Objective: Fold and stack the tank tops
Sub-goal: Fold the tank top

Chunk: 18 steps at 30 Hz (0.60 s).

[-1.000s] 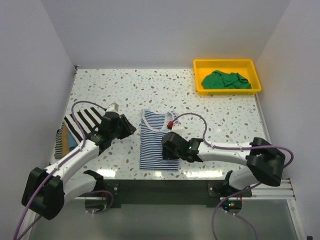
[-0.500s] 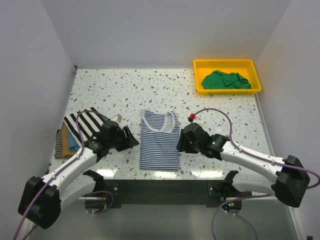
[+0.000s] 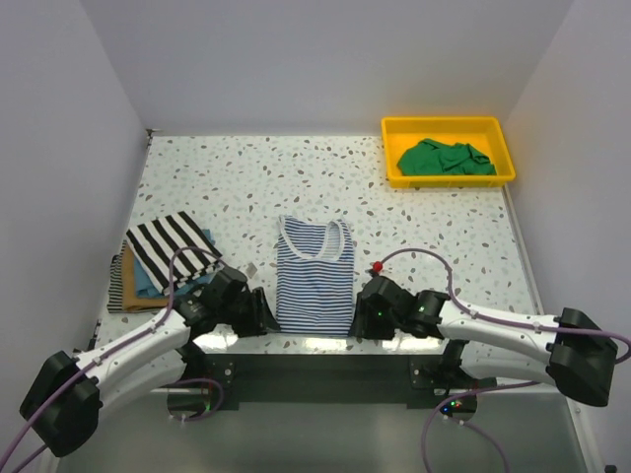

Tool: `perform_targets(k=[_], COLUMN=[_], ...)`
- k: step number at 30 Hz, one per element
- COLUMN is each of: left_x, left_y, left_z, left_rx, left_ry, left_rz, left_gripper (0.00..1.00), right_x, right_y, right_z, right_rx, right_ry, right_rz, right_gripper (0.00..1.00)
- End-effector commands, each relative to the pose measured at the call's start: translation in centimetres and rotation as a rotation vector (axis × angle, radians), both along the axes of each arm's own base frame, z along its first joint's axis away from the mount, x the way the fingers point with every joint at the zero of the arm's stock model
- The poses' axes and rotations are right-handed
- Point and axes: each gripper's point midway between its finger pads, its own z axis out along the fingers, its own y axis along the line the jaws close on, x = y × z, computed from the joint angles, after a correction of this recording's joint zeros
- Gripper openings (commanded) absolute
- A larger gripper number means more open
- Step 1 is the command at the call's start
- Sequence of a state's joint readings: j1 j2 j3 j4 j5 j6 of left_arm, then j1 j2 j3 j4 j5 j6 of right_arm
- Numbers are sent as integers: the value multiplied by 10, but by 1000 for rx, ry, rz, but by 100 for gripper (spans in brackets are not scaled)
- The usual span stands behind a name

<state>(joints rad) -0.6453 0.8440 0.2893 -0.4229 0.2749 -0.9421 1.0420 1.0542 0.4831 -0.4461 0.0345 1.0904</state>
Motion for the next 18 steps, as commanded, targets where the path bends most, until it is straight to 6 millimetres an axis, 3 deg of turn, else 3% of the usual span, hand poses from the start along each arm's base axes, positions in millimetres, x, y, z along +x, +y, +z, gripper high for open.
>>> perform_targets(k=[1, 10, 18], left_x=[-8, -8, -6], left_y=[-7, -7, -6], left_z=[-3, -9, -13], left_rx=[-22, 15, 38], left_ry=[36, 42, 37], left_rz=[0, 11, 38], left_gripper=[51, 51, 43], right_x=[2, 6, 8], right_y=[13, 11, 14], right_z=[4, 3, -8], right_rx=[77, 124, 144], right_ry=[10, -8, -5], right_rz=[-61, -141, -193], right_gripper=[48, 48, 48])
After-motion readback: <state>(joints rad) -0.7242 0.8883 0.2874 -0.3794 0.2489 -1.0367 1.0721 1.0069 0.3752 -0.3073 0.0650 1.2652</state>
